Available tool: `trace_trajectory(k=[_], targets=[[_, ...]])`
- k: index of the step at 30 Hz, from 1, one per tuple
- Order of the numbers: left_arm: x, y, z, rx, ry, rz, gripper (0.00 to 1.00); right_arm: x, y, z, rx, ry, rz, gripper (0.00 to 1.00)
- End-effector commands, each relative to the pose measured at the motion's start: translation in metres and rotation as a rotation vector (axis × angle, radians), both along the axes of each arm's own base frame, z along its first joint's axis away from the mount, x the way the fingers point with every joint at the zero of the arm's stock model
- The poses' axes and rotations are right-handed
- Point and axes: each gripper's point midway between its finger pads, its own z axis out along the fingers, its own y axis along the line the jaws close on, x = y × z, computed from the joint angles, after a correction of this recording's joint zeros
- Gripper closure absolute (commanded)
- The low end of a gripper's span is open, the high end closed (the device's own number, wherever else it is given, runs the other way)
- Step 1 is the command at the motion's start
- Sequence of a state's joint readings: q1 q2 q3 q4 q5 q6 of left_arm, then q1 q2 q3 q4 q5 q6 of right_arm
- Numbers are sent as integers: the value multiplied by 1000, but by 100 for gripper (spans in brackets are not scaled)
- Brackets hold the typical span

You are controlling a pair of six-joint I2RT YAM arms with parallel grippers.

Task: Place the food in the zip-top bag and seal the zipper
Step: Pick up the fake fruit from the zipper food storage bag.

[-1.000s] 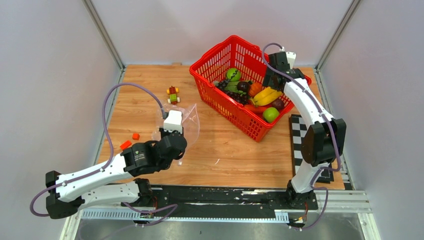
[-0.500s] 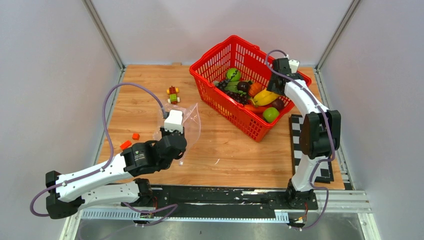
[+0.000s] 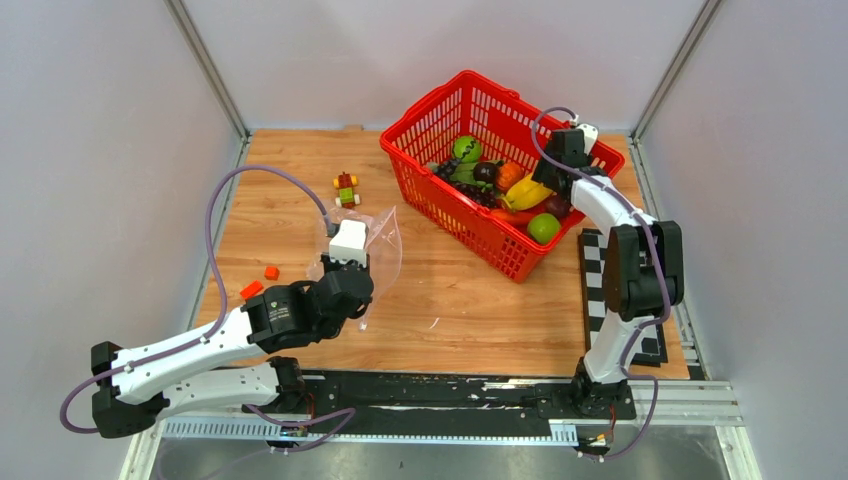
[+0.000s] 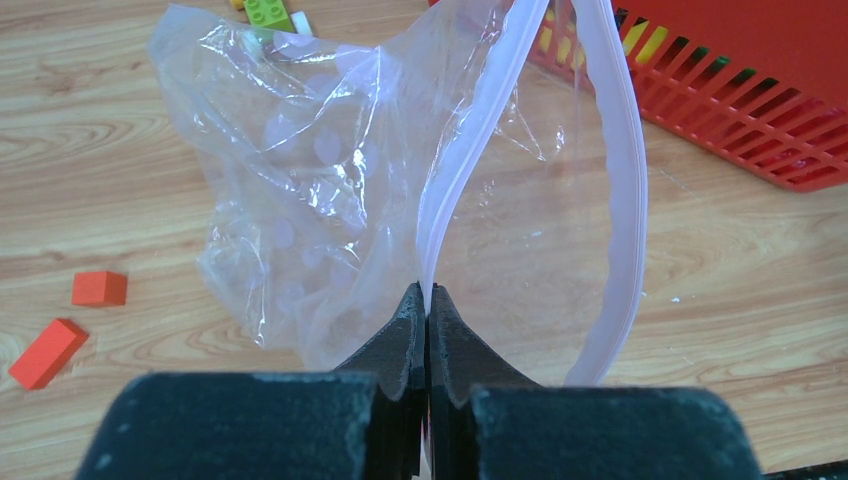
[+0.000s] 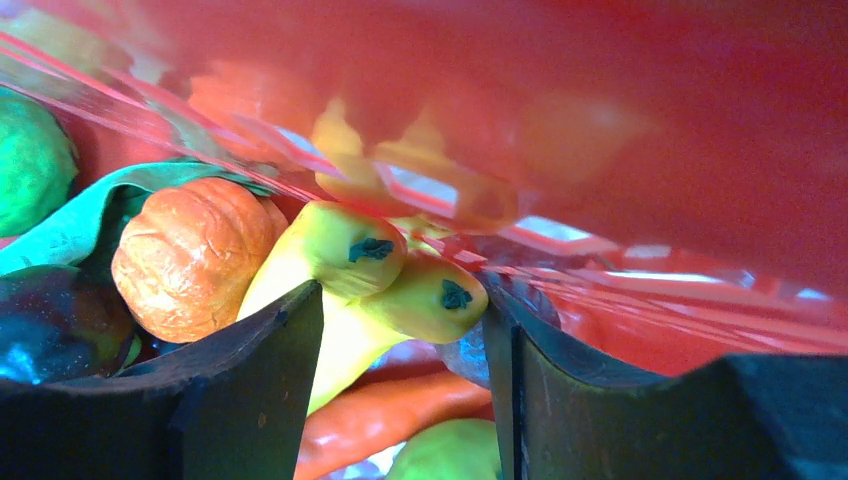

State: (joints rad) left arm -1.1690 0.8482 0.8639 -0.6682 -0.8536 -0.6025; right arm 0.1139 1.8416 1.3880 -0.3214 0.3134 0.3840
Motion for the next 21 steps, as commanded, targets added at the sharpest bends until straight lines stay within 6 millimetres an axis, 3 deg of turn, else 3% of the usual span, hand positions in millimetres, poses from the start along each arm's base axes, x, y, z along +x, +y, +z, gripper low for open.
trace_trajectory(k=[1, 5, 8, 12, 14, 18, 21], targets=[[3, -2, 7, -37, -19, 8, 100, 12, -1, 4, 60, -96, 29, 41], [3, -3, 7, -39, -19, 5, 100, 16, 1, 6, 72, -146, 32, 40], [3, -3, 8, -40, -19, 3, 100, 15, -4, -2, 67, -99, -8, 32], [3, -4, 8, -43, -19, 2, 100, 11, -11, -8, 52, -62, -59, 34], [3, -5, 9, -43, -19, -1, 100, 10, -15, -12, 50, -56, -88, 41], [3, -5, 9, -43, -17, -4, 100, 9, -15, -12, 49, -59, -98, 67], [2, -6, 9, -44, -17, -5, 100, 10, -12, -7, 46, -75, -75, 78]])
